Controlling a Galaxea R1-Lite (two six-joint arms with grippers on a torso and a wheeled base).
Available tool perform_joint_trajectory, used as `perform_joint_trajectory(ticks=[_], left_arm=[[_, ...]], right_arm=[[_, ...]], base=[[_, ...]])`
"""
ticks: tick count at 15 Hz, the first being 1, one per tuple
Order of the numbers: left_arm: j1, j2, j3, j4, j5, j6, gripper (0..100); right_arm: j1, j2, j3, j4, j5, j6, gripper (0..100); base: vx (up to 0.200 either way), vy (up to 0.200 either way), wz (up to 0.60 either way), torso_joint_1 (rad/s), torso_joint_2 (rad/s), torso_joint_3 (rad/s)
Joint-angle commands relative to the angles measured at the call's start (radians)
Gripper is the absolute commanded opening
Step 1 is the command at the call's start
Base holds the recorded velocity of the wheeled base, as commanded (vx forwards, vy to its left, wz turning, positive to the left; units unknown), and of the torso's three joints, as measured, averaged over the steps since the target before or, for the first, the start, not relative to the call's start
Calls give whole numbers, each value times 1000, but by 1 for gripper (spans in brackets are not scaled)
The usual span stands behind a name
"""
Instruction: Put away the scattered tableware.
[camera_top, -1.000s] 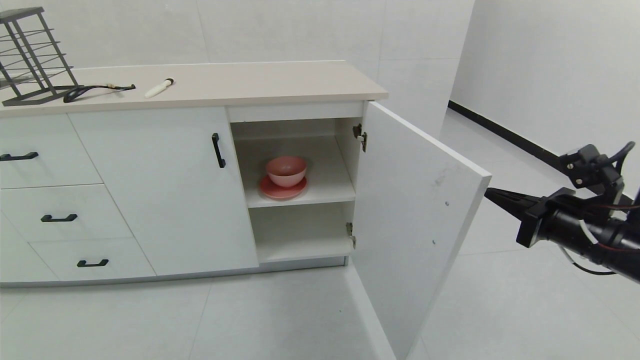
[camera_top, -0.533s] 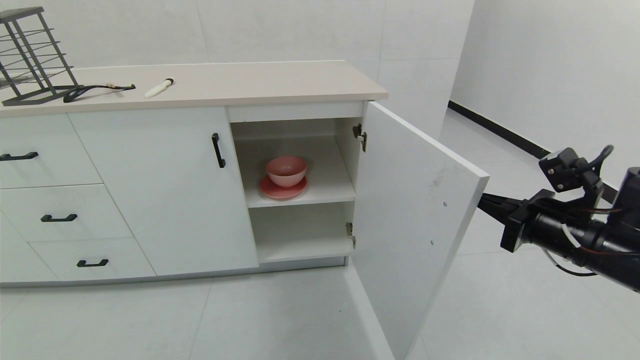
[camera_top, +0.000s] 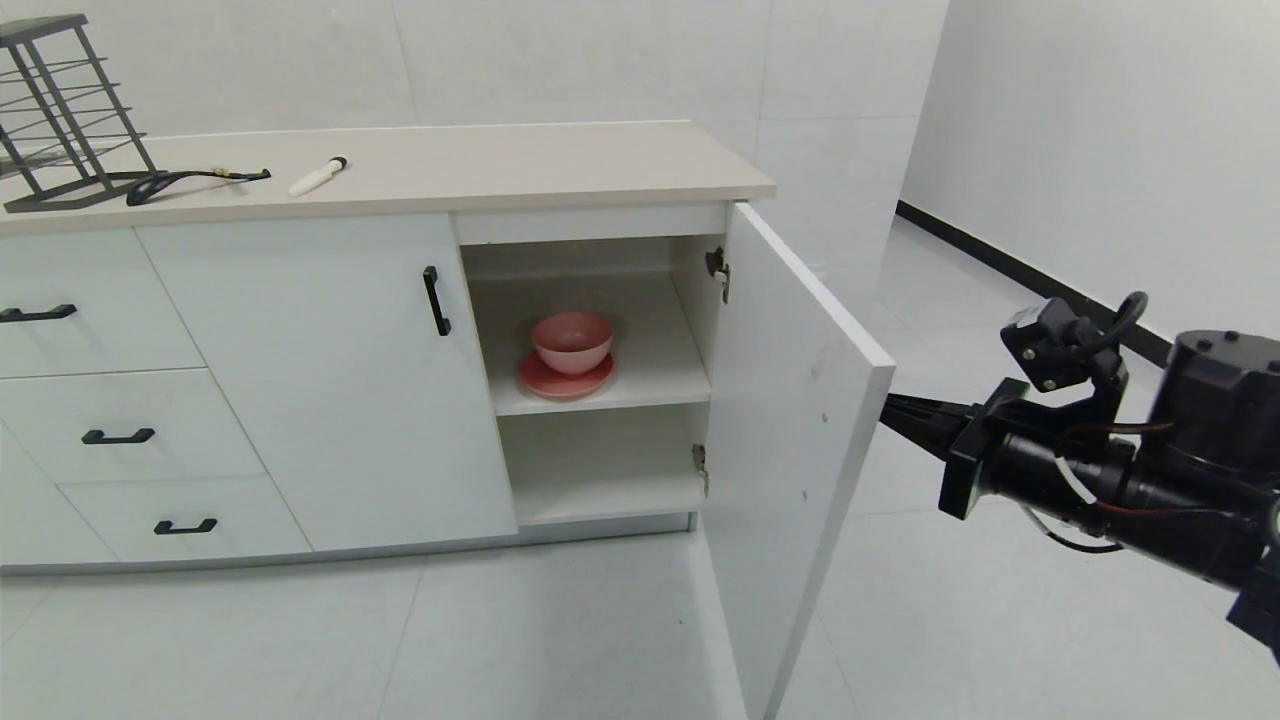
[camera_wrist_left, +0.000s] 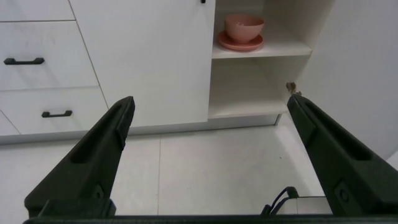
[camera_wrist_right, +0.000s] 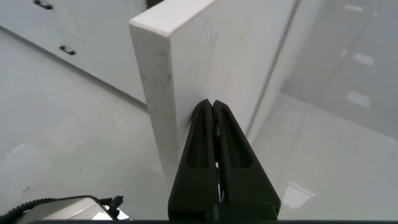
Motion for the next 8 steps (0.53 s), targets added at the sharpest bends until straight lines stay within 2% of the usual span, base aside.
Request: perform_joint_trajectory(ticks=[1,8], left_arm=[[0,0,0,0,0,0,100],[0,0,0,0,0,0,100]], right_arm=[[48,47,-40,0,-1,2,0],[141,162,-158,0,-2,5,0]], base=[[0,0,0,0,0,0],[0,0,0,0,0,0]])
